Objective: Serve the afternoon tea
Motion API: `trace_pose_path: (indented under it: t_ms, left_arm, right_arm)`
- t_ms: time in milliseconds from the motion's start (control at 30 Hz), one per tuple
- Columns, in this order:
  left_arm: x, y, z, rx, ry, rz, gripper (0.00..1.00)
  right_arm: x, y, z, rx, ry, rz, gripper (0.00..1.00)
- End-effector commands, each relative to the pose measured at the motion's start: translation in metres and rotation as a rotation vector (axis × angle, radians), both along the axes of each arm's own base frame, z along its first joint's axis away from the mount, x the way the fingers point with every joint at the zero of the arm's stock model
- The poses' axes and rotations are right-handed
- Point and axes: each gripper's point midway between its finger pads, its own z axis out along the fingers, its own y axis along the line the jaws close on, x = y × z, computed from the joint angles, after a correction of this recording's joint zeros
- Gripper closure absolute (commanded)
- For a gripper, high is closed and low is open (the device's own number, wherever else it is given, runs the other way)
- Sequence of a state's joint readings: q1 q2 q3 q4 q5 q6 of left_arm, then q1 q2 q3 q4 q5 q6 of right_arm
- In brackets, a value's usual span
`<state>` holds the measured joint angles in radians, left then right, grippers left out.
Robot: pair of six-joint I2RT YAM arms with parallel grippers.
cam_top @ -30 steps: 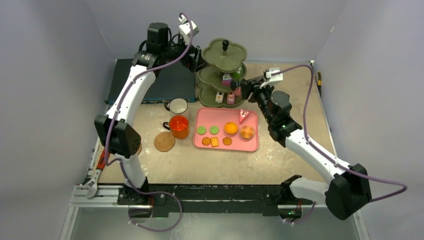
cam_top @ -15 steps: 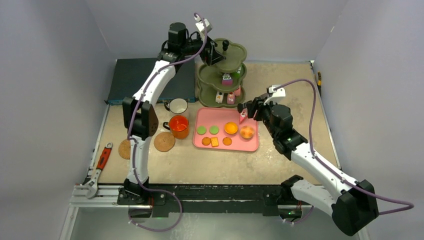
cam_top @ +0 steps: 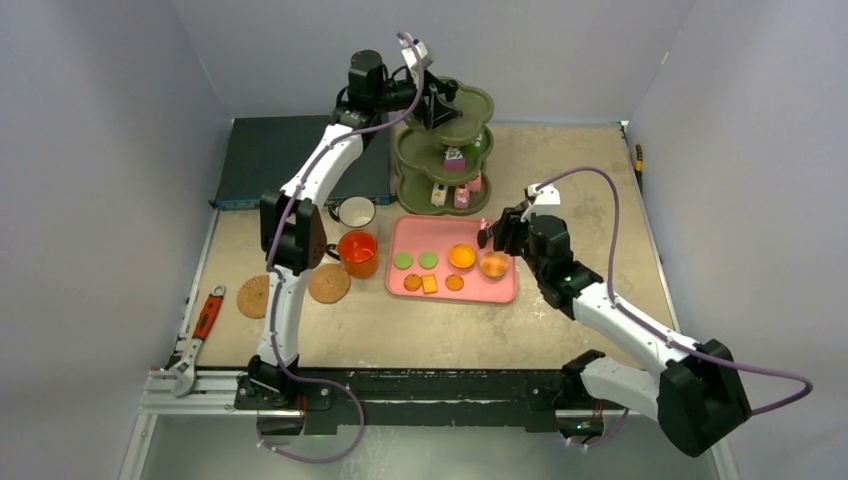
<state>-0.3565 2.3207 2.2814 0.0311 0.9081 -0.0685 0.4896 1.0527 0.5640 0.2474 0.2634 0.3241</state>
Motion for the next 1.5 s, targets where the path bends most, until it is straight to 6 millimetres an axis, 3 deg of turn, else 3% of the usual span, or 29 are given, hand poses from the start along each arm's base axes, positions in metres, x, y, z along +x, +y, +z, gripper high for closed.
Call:
trace_pose_path:
  t_ms: [0,200,433,567,667,833,1067,1333,1400,1467]
  left_arm:
    - [0.000,-0.009,0.013,-0.034,-0.053,-0.004,0.28]
    - [0.007,-0.009,0.009,-0.026,-0.047,0.063,0.44]
    - [0.007,-0.009,0.006,-0.006,-0.049,0.124,0.62]
    - [0.011,-0.008,0.010,-0.004,-0.061,0.190,0.78]
    - [0.012,-0.008,0.015,-0.008,-0.064,0.238,0.82]
    - [0.019,0.000,0.024,-0.020,-0.043,0.370,1.00]
    - [0.027,0.015,0.041,-0.056,-0.015,0.637,1.00]
    - [0.013,0.002,0.042,-0.034,-0.053,0.764,0.99]
    - [0.011,-0.001,0.046,-0.041,-0.054,0.776,0.81]
    - [0.010,0.000,0.051,-0.042,-0.047,0.782,0.55]
  right_arm:
    - [0.015,0.001,0.006,0.039,-0.054,-0.043,0.41]
    - [0.030,0.002,-0.004,0.039,-0.070,-0.075,0.43]
    - [0.036,-0.001,-0.012,0.012,-0.080,-0.102,0.59]
    - [0.035,-0.007,-0.005,-0.013,-0.105,-0.115,0.68]
    - [0.034,-0.009,0.002,-0.020,-0.127,-0.114,0.73]
    - [0.033,-0.007,0.017,-0.010,-0.161,-0.104,0.80]
    - [0.033,-0.002,0.043,0.019,-0.219,-0.076,0.81]
    - [0.032,0.015,0.083,0.071,-0.311,0.011,0.81]
    - [0.032,0.021,0.096,0.087,-0.336,0.040,0.81]
    - [0.033,0.027,0.110,0.104,-0.362,0.065,0.81]
